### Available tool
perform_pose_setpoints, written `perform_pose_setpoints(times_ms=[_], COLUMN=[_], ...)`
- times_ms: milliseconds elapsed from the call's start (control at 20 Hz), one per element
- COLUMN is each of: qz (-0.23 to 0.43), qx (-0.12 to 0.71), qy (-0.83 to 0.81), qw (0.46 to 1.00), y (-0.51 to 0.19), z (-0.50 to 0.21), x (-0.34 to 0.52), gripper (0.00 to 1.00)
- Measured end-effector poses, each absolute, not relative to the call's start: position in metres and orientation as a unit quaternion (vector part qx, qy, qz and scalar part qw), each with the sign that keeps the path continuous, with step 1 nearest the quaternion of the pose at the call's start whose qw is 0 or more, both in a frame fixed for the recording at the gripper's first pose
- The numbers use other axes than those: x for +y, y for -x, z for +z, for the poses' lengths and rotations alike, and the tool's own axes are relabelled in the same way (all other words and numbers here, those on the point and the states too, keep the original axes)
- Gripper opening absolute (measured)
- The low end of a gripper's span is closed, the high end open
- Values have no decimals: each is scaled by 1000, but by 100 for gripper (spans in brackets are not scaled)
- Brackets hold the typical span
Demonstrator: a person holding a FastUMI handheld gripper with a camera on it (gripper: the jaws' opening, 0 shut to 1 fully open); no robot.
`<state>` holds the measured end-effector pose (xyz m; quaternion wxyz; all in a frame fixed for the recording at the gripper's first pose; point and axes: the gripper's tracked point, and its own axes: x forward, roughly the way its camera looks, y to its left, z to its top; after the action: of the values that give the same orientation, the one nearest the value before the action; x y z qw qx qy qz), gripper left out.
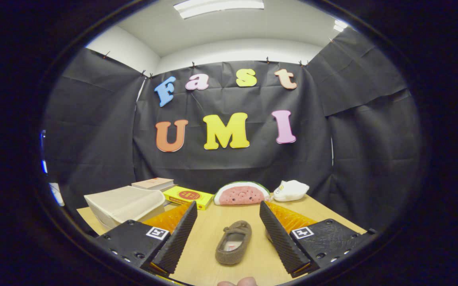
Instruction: Open the storage box then place both shoes into the box .Put the left shoe in first, then the right shoe, with the right side of both shoes facing outward in a uniform manner.
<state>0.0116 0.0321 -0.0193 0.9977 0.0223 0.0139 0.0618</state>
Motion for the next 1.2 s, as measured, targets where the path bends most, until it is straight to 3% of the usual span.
perform_pose_setpoints(times_ms=[250, 750, 1200], qz=[102, 261, 312], qx=[21, 93, 191], qy=[-39, -141, -277], qw=[994, 950, 889], y=[-27, -65, -86], z=[-31, -77, -115], x=[66, 211, 268], gripper=[96, 95, 95])
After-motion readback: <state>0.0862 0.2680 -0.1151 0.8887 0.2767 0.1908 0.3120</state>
